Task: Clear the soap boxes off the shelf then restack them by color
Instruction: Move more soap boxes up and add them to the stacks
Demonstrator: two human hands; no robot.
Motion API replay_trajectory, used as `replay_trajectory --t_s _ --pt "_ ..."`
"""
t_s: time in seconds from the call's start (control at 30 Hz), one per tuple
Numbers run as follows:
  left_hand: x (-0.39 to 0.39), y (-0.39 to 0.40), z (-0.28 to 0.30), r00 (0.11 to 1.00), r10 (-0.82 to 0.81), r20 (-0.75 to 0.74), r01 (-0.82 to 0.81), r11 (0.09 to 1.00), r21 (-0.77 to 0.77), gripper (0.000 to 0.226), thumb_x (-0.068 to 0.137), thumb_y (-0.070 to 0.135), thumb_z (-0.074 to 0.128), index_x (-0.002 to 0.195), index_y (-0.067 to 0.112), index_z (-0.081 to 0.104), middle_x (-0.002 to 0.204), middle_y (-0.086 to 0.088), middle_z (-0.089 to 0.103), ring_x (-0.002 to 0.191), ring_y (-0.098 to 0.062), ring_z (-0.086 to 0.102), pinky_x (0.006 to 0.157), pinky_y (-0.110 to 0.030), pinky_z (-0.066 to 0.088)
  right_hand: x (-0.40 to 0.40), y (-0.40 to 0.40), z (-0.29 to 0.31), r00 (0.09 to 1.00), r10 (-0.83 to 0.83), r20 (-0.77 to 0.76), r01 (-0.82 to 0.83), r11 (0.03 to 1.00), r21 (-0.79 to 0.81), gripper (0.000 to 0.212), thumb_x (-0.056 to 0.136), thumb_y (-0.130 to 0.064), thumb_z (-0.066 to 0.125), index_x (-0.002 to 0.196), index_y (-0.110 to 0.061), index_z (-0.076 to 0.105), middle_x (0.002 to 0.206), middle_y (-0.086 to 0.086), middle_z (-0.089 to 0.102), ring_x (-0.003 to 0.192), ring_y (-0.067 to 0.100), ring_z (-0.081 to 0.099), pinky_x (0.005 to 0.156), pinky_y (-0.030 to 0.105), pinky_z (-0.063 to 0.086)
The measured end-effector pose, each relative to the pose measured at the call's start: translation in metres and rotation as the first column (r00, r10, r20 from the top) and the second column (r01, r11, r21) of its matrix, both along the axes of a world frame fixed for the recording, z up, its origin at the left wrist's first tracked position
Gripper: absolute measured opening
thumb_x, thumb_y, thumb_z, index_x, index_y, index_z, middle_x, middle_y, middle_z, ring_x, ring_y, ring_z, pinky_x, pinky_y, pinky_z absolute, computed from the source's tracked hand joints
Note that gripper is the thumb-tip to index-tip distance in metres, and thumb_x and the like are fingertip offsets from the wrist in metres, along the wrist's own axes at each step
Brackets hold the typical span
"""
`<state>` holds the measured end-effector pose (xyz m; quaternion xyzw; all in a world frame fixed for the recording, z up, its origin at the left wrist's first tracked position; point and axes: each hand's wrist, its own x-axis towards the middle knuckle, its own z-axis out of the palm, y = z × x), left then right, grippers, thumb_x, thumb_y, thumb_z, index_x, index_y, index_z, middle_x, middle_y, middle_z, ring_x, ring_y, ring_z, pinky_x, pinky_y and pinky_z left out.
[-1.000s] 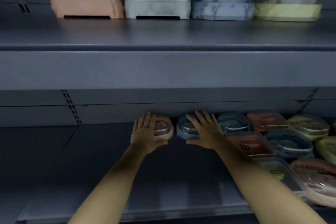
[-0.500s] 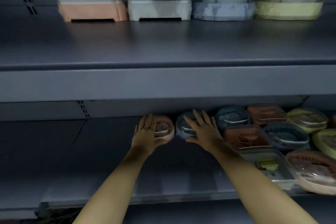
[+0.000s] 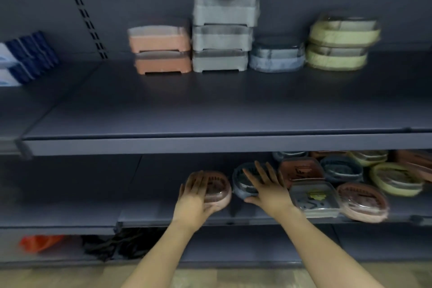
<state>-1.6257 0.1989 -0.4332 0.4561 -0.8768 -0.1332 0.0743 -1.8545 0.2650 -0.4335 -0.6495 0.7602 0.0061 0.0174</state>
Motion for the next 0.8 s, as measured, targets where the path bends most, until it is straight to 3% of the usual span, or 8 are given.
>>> replay_trajectory --t_s 0.07,0.17,0.27,0.47,0.8 --pt "0.009 0.023 0.016 1.000 0.010 0.016 -0.010 1.000 0.002 0.090 0.083 0.058 0.057 0.150 0.019 0.012 0.157 0.003 0.012 0.145 -0.021 0.006 0.117 -0.041 0.013 0.007 0.020 0.011 0.999 -0.009 0.034 0.009 1.000 0.000 0.104 0.050 -0.064 0.080 0.141 -0.031 0.040 0.149 0.009 0.033 0.129 0.041 0.041 0.094 0.063 0.041" --pt "0.021 0.054 0.036 0.998 0.023 0.055 -0.024 1.000 0.012 0.093 0.085 0.062 0.049 0.151 0.019 0.000 0.158 0.008 -0.001 0.145 -0.017 -0.005 0.118 -0.036 0.004 0.017 0.046 0.023 0.993 -0.086 0.075 0.085 0.996 0.020 0.104 0.037 -0.069 0.081 0.127 -0.032 0.045 0.126 0.011 0.061 0.109 0.041 0.060 0.079 0.057 0.052" --pt "0.034 0.081 0.059 0.997 0.026 0.069 -0.027 1.000 0.014 0.095 0.086 0.064 0.047 0.150 0.017 -0.005 0.155 0.011 -0.012 0.145 -0.016 -0.009 0.117 -0.034 0.003 0.031 0.080 0.048 0.994 -0.085 0.070 0.082 0.996 0.039 0.104 0.040 -0.072 0.078 0.129 -0.031 0.043 0.125 0.010 0.062 0.107 0.038 0.061 0.080 0.054 0.053" --pt "0.045 0.122 0.116 0.999 0.027 0.034 -0.026 0.999 -0.020 0.096 0.085 0.063 0.049 0.151 0.018 -0.003 0.158 0.007 -0.006 0.145 -0.015 -0.009 0.117 -0.034 0.003 0.041 0.140 0.101 0.997 -0.073 -0.018 0.074 0.997 0.033 0.098 0.044 -0.072 0.076 0.130 -0.032 0.054 0.132 0.009 0.057 0.114 0.037 0.058 0.081 0.051 0.052" --pt "0.029 0.161 0.205 0.997 -0.061 -0.043 0.054 0.987 -0.149 0.095 0.086 0.062 0.048 0.151 0.016 -0.003 0.158 0.004 -0.007 0.145 -0.016 -0.011 0.117 -0.036 0.000 0.034 0.187 0.206 0.985 -0.101 -0.139 0.093 0.994 -0.063 0.099 0.043 -0.071 0.077 0.130 -0.031 0.052 0.133 0.010 0.056 0.115 0.038 0.057 0.082 0.054 0.050"
